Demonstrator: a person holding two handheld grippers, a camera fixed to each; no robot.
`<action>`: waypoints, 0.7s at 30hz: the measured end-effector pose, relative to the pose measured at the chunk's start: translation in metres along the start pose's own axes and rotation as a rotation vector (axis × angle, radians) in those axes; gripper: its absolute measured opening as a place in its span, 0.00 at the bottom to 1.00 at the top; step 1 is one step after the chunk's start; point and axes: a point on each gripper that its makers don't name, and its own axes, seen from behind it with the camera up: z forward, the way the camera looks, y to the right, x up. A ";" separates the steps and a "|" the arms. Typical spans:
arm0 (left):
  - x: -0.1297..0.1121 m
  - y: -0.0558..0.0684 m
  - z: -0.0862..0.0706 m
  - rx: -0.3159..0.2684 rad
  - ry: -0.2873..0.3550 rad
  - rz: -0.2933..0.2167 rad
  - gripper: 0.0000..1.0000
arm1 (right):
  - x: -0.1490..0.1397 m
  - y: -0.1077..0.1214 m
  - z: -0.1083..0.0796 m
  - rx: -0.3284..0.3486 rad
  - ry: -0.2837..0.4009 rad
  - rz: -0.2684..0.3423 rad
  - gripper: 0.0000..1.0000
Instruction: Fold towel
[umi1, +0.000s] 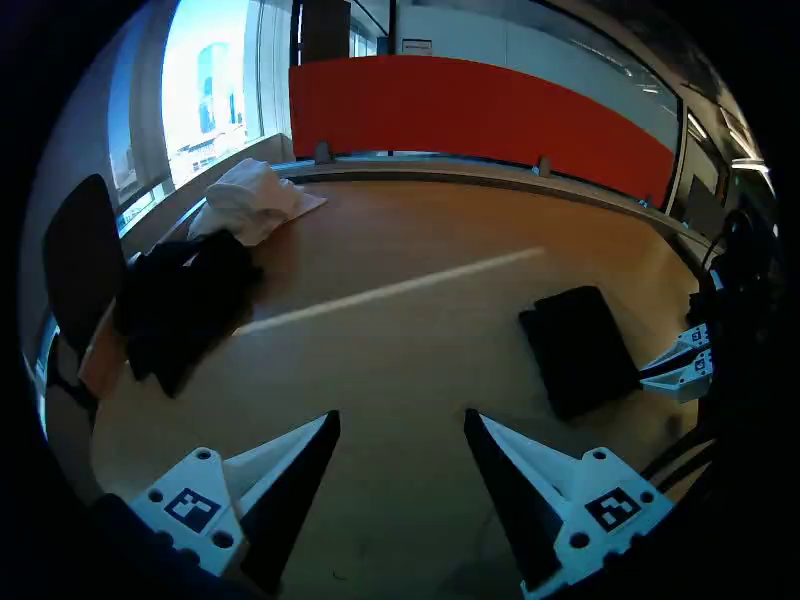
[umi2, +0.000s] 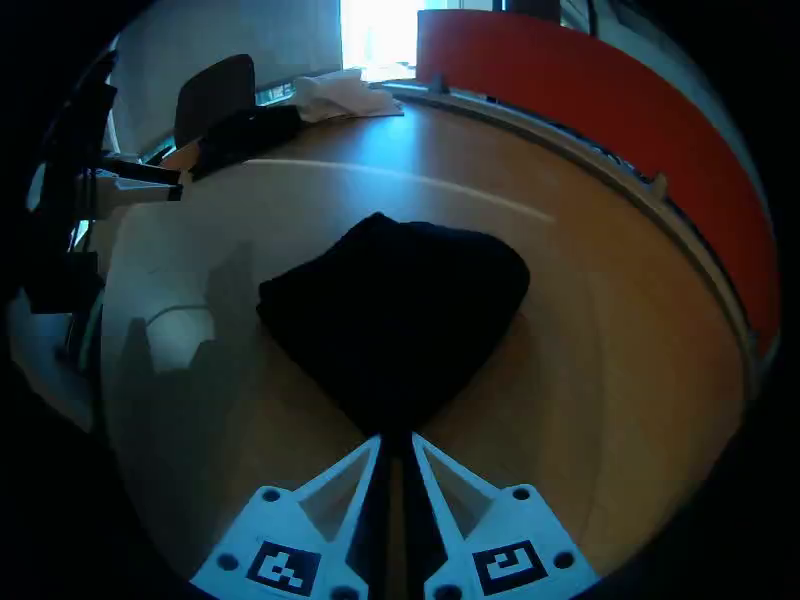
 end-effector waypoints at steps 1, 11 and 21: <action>0.000 0.000 0.000 0.000 0.000 0.000 0.92 | 0.000 0.000 0.000 0.001 0.000 0.000 0.06; 0.001 0.001 0.001 -0.004 -0.001 0.006 0.92 | 0.017 0.003 -0.009 0.000 0.029 -0.005 0.05; 0.011 0.004 0.001 -0.009 0.014 0.017 0.92 | 0.069 0.015 -0.039 -0.004 0.098 -0.031 0.05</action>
